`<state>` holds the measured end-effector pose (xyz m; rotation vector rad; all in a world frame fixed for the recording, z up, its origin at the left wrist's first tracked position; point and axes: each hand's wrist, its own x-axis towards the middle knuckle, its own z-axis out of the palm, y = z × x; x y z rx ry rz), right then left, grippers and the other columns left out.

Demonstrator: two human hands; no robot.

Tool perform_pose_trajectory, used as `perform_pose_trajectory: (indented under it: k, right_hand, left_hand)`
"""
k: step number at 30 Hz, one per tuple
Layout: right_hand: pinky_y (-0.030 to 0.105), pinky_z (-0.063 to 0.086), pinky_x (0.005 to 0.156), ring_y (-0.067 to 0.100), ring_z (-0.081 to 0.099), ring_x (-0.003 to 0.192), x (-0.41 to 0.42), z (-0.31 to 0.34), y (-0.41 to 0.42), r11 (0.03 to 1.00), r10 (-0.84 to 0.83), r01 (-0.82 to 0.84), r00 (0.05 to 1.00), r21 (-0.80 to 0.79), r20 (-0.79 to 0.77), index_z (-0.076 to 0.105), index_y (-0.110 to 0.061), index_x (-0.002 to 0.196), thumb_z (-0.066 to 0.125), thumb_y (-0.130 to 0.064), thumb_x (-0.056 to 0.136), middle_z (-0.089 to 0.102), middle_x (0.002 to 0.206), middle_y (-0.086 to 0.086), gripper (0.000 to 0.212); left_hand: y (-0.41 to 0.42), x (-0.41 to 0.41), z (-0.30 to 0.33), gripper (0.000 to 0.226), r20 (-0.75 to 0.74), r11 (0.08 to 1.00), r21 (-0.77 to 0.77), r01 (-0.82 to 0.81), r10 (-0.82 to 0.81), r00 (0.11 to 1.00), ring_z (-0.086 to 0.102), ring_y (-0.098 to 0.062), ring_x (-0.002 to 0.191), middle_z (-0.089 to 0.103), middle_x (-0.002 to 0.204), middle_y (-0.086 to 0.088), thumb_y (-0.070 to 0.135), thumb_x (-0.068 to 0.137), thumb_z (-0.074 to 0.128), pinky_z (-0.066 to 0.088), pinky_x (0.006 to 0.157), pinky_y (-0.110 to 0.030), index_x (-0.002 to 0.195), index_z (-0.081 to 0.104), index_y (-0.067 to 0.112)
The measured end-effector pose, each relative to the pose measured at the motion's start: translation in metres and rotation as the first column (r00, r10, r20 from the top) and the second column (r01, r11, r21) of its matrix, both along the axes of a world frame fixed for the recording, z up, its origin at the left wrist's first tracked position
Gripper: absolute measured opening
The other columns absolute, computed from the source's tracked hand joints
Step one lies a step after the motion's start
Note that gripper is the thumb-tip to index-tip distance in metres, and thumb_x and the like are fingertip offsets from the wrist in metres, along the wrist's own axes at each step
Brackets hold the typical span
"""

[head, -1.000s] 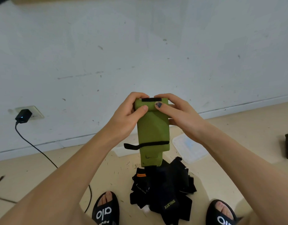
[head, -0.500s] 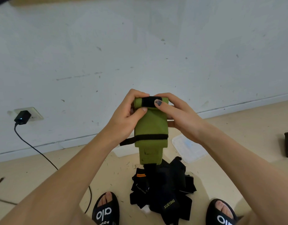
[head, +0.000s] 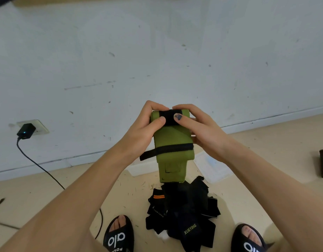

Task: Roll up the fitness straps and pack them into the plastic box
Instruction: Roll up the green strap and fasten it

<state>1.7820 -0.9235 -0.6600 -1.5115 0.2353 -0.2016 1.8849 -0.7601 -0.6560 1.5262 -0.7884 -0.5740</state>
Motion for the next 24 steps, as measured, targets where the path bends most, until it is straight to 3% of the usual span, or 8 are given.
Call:
perform_pose_trajectory:
  k: [2, 5, 10, 15, 20, 22, 24]
  right_hand:
    - [0.026, 0.057, 0.071, 0.014, 0.074, 0.086, 0.001, -0.001, 0.002, 0.999, -0.027, 0.026, 0.999, -0.019, -0.027, 0.065, -0.028, 0.122, 0.062, -0.040, 0.102, 0.077, 0.098, -0.002, 0.024]
    - [0.034, 0.060, 0.075, 0.020, 0.074, 0.085, 0.004, -0.003, 0.004, 0.996, -0.080, 0.082, 0.996, -0.039, 0.031, 0.068, -0.021, 0.115, 0.063, -0.034, 0.102, 0.077, 0.095, 0.008, 0.019]
    - [0.034, 0.058, 0.077, 0.024, 0.071, 0.089, 0.003, -0.004, 0.001, 0.998, -0.061, 0.062, 0.994, -0.006, 0.089, 0.067, -0.020, 0.116, 0.067, -0.022, 0.100, 0.072, 0.096, 0.013, 0.016]
    - [0.040, 0.062, 0.086, 0.027, 0.074, 0.100, 0.003, -0.004, 0.000, 0.999, -0.027, 0.027, 1.000, -0.023, 0.012, 0.064, -0.027, 0.123, 0.066, -0.033, 0.100, 0.074, 0.108, 0.015, 0.024]
    - [0.031, 0.060, 0.075, 0.021, 0.074, 0.088, 0.003, -0.002, 0.000, 0.998, -0.066, 0.066, 0.996, -0.006, 0.060, 0.065, -0.017, 0.117, 0.066, -0.025, 0.101, 0.074, 0.092, 0.007, 0.018]
    - [0.029, 0.059, 0.072, 0.019, 0.073, 0.085, 0.003, -0.002, -0.001, 0.995, -0.101, 0.101, 0.993, 0.007, 0.056, 0.065, -0.015, 0.117, 0.067, -0.025, 0.100, 0.073, 0.092, 0.007, 0.020]
    - [0.026, 0.057, 0.069, 0.016, 0.071, 0.082, 0.003, -0.002, -0.002, 0.989, -0.145, 0.145, 0.988, 0.000, 0.048, 0.064, -0.016, 0.115, 0.067, -0.026, 0.100, 0.071, 0.092, 0.007, 0.018]
  left_hand:
    - [0.002, 0.000, 0.000, 0.019, 0.029, 1.000, 0.012, 0.006, -0.006, 1.000, 0.062, -0.010, 0.103, 0.066, 0.103, 0.004, 0.010, 0.108, 0.046, 0.053, 0.096, -0.036, 0.113, 0.056, 0.025]
    - [0.002, 0.000, 0.000, 0.020, 0.033, 0.999, 0.034, 0.013, -0.014, 0.999, 0.063, -0.011, 0.100, 0.065, 0.101, 0.000, 0.011, 0.107, 0.047, 0.052, 0.089, -0.032, 0.113, 0.056, 0.028]
    - [0.000, -0.001, -0.001, 0.015, -0.110, 0.999, 0.044, 0.014, -0.009, 0.994, 0.069, -0.014, 0.101, 0.065, 0.110, 0.000, 0.029, 0.109, 0.046, 0.059, 0.089, -0.037, 0.121, 0.054, 0.032]
    - [0.000, -0.003, 0.001, 0.016, -0.077, 1.000, 0.006, -0.003, 0.003, 0.997, 0.068, -0.015, 0.094, 0.062, 0.107, -0.006, 0.015, 0.108, 0.047, 0.058, 0.074, -0.029, 0.120, 0.053, 0.023]
    - [0.000, -0.004, 0.001, 0.021, -0.074, 1.000, -0.005, 0.012, -0.013, 0.997, 0.070, -0.016, 0.098, 0.066, 0.109, -0.008, 0.015, 0.108, 0.049, 0.058, 0.079, -0.029, 0.127, 0.053, 0.023]
    - [0.000, 0.002, 0.000, 0.023, -0.148, 1.000, 0.017, -0.011, 0.013, 0.989, 0.070, -0.018, 0.100, 0.070, 0.108, -0.004, 0.024, 0.110, 0.044, 0.056, 0.086, -0.033, 0.130, 0.053, 0.021]
    - [0.003, 0.011, -0.002, 0.030, -0.274, 0.998, 0.027, -0.056, 0.062, 0.960, 0.070, -0.023, 0.098, 0.073, 0.105, -0.007, 0.028, 0.108, 0.038, 0.054, 0.096, -0.041, 0.123, 0.054, 0.007]
